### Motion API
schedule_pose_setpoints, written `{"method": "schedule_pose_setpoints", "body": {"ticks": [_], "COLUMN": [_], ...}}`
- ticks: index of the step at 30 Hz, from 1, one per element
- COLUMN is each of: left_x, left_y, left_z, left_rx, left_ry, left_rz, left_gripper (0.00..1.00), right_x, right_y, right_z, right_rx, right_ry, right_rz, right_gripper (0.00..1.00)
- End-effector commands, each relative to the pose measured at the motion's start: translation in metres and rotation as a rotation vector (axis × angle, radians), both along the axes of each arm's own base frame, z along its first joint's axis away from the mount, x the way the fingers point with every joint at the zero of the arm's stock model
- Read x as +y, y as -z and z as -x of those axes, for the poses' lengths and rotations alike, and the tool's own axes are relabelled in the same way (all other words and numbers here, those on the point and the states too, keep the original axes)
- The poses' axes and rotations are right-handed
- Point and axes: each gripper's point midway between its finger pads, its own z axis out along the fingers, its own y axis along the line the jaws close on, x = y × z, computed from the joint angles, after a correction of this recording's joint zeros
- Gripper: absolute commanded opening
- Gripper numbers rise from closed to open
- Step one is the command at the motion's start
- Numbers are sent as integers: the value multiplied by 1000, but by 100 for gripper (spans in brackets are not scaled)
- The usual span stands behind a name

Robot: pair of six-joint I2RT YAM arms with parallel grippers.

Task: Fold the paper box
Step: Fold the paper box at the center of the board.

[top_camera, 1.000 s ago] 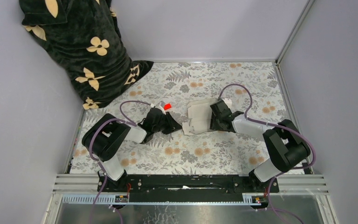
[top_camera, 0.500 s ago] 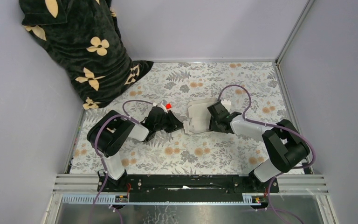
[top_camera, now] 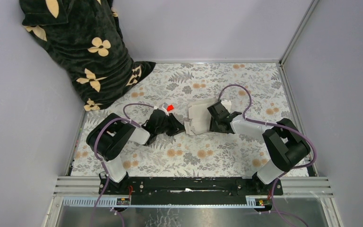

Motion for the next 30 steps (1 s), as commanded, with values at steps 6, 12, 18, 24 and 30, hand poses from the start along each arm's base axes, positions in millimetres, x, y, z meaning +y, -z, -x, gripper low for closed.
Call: {"method": "schedule_pose_setpoints", "body": {"ticks": [6, 12, 18, 24, 30], "left_x": [-12, -19, -25, -31, -32], "left_y": [-16, -18, -25, -29, -24], "left_z": [1, -5, -12, -16, -17], "left_rx": [-17, -29, -52, -73, -71], "left_ry": [14, 17, 22, 28, 24], "left_rz": [18, 3, -14, -54, -85], "left_gripper": [29, 29, 29, 29, 29], "right_x": [-6, -4, -3, -3, -2], "right_y": [31, 32, 34, 35, 36], "right_z": [33, 34, 34, 34, 34], "right_rx": [153, 156, 163, 167, 168], "right_ry": [-25, -31, -35, -39, -42], "right_rz": [64, 68, 72, 74, 70], "right_gripper": [49, 49, 49, 48, 48]}}
